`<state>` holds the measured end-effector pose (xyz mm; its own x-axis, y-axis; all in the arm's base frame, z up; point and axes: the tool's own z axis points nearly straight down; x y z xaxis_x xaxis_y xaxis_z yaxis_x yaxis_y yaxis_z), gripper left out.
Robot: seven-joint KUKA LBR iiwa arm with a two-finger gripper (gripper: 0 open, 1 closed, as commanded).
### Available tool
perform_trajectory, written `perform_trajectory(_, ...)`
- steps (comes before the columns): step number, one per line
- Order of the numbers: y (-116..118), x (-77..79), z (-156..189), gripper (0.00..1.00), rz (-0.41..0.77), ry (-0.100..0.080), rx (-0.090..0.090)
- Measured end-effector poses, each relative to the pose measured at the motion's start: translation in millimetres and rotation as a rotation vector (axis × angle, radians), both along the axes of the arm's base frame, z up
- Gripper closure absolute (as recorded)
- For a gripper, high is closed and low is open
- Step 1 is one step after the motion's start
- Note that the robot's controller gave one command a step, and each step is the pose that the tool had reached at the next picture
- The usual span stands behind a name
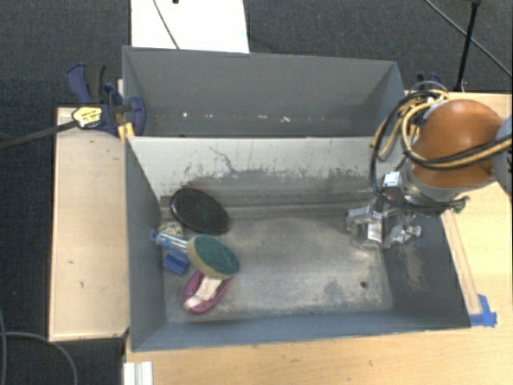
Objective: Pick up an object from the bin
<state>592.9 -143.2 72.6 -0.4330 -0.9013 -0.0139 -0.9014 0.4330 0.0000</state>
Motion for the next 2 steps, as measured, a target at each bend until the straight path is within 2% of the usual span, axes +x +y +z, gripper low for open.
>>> perform_trajectory(1,2,0.9,1,1.0,-0.003,-0.003,0.001)
perform_trajectory(2,-8,-45.3,157,1.0,-0.025,-0.003,-0.014)
